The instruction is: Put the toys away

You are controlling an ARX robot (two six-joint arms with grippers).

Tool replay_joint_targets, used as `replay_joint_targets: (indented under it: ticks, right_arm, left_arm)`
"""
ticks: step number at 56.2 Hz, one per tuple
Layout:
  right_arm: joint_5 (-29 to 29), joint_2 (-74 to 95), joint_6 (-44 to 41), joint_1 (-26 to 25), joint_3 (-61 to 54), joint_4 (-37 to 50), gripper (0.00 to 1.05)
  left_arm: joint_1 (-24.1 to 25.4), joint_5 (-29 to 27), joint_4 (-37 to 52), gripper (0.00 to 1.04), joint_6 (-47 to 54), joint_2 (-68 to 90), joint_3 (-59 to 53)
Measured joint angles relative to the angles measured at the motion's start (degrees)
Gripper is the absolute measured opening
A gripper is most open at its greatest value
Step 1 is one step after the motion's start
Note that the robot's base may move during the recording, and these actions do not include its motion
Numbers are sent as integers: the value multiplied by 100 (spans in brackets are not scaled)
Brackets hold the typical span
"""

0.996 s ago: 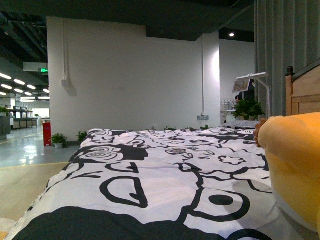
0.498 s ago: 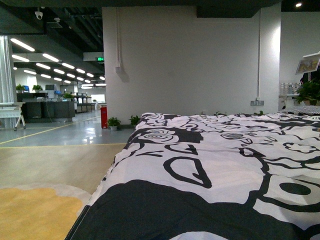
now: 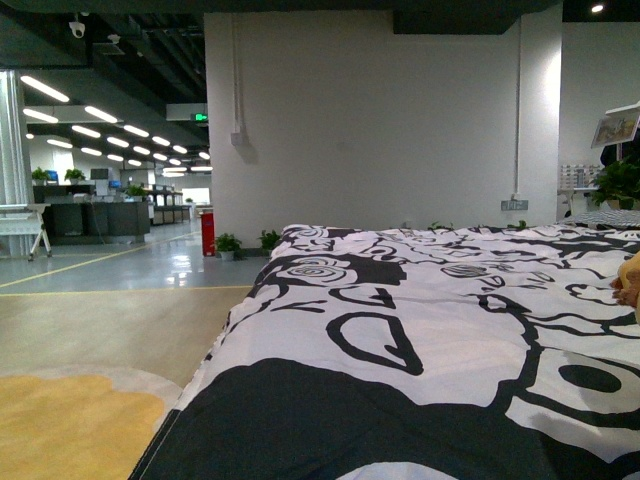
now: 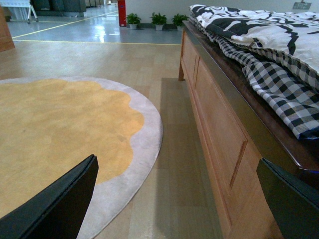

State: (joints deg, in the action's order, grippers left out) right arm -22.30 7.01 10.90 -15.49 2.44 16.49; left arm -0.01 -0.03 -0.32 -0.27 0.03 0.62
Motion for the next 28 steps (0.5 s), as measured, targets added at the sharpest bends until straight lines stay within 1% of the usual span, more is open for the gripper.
replay_joint_targets:
  ticks: [13, 15, 17, 19, 21, 24, 28]
  right_arm:
    - [-2, -2, -4, -4, -11, 0, 17]
    - [205, -2, -129, 52, 44, -223, 17]
    - [575, -22, -365, 223, 214, -831, 17]
    - [890, -39, -529, 345, 291, -1202, 17]
    - [1045, -76, -669, 439, 313, -1453, 17]
    - [1200, -129, -804, 581, 308, -1615, 17]
    - [1808, -216, -911, 1021, 308, -1672, 17]
  left_arm:
    - [0, 0, 0, 99, 0, -2, 0]
    - [0, 2, 0, 99, 0, -2, 0]
    - [0, 0, 0, 99, 0, -2, 0]
    - [0, 0, 0, 99, 0, -2, 0]
    - [0, 0, 0, 99, 0, -2, 0]
    - [0, 2, 0, 99, 0, -2, 0]
    - [0, 2, 0, 99, 0, -2, 0]
